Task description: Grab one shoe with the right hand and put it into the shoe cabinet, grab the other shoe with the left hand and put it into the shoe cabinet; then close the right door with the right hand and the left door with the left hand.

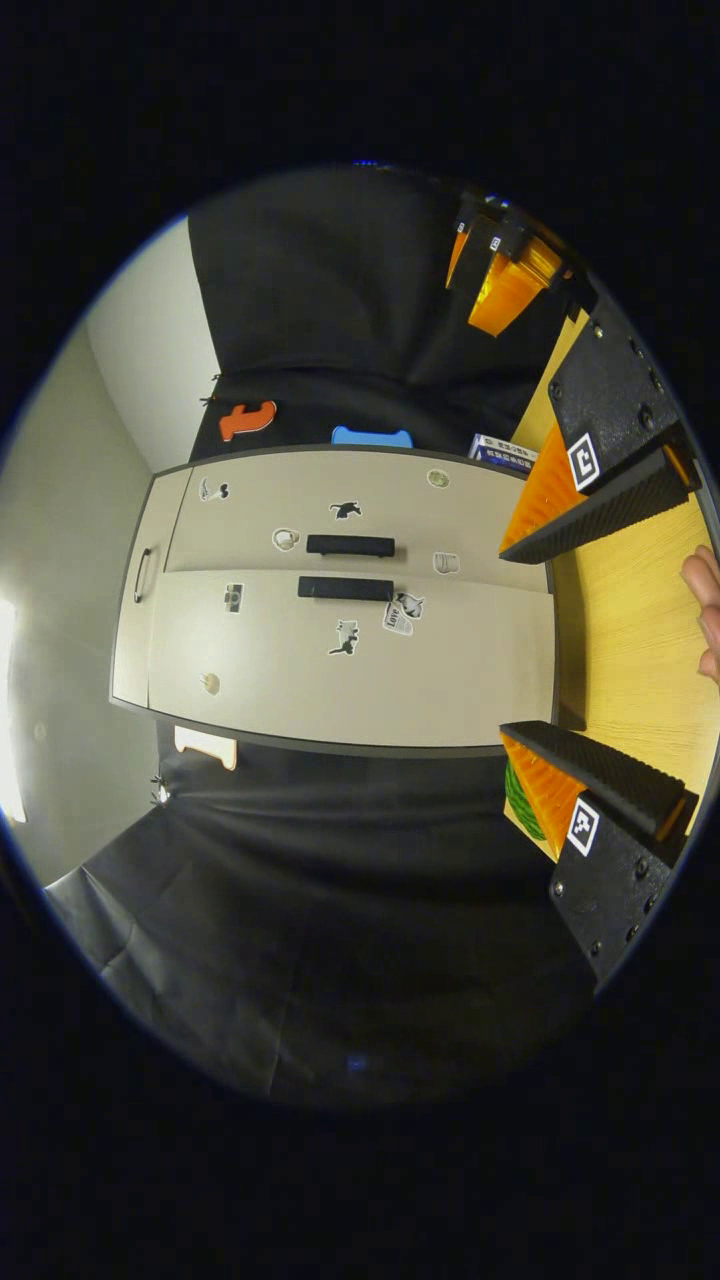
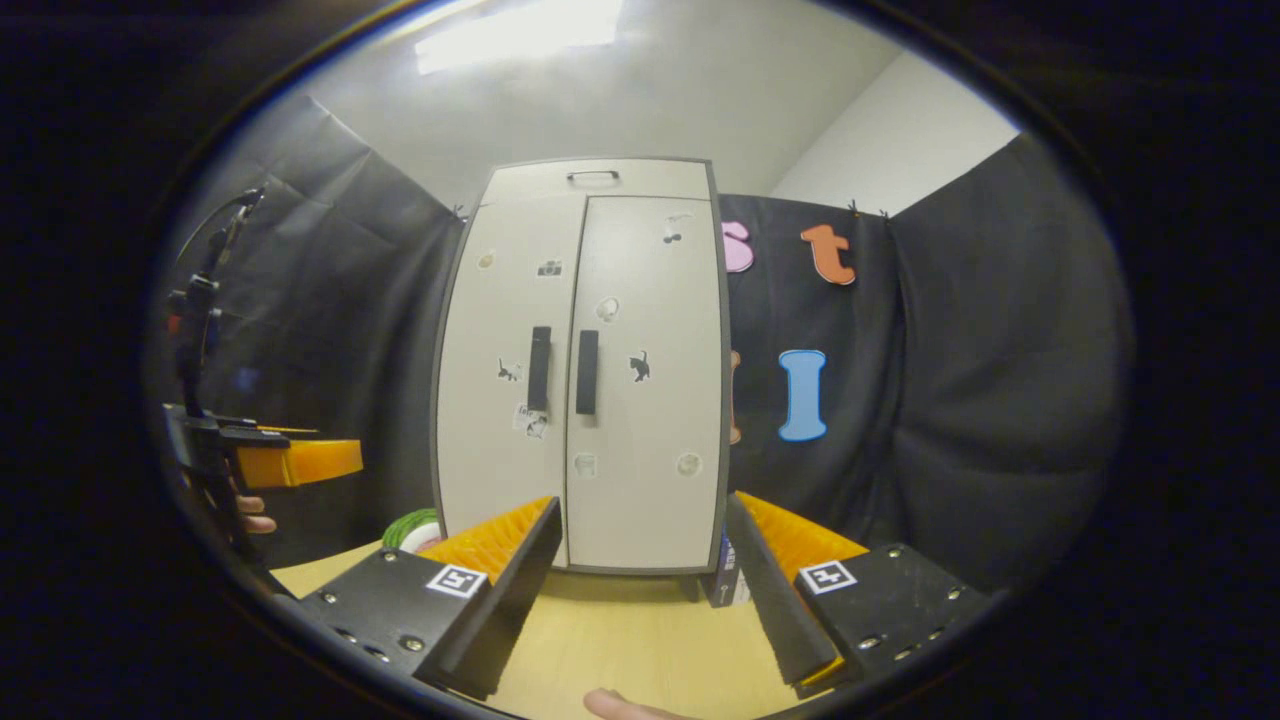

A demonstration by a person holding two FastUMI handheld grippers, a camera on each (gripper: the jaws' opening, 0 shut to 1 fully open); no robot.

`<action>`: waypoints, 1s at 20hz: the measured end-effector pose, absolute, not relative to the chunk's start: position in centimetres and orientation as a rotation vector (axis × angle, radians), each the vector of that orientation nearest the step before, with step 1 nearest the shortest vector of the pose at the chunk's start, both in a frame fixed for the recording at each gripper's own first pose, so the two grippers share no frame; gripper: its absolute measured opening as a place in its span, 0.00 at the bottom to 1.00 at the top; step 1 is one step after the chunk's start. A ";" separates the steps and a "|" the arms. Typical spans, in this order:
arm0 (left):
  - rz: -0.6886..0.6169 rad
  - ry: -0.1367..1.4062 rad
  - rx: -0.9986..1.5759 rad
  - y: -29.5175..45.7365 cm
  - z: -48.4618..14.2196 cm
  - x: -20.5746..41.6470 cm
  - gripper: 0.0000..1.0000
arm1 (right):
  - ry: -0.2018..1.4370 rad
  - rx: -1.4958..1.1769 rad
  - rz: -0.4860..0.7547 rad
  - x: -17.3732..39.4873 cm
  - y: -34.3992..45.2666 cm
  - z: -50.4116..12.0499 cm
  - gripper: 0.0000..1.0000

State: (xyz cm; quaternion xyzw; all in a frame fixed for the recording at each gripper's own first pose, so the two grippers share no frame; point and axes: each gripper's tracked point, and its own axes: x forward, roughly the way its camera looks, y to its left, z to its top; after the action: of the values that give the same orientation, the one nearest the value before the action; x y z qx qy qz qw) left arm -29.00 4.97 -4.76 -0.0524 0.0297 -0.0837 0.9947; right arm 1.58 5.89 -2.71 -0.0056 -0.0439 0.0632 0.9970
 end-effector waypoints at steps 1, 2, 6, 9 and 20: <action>-0.170 0.054 -0.114 4.9 -4.7 -29.1 0.95 | -0.095 -0.019 0.131 1.5 6.1 -2.7 0.98; -0.173 0.045 -0.118 4.9 -4.5 -29.3 0.95 | -0.102 -0.026 0.139 1.3 6.4 -2.7 0.96; -0.183 0.037 -0.108 4.4 -4.3 -29.7 0.96 | -0.085 -0.063 0.128 1.7 6.4 -4.4 0.98; -0.180 0.038 -0.099 4.4 -4.4 -29.9 0.96 | -0.063 -0.064 0.114 2.1 6.0 -5.6 0.98; -0.164 0.048 -0.076 2.6 -5.9 -26.7 0.95 | -0.092 0.036 0.122 3.1 2.7 -8.2 0.98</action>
State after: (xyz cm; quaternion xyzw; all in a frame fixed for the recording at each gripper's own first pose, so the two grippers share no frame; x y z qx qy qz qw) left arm -26.72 2.63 -5.92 -0.0381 0.0242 -0.0817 0.9956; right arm 3.08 2.67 -8.16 0.0181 -0.0459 0.0612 0.9969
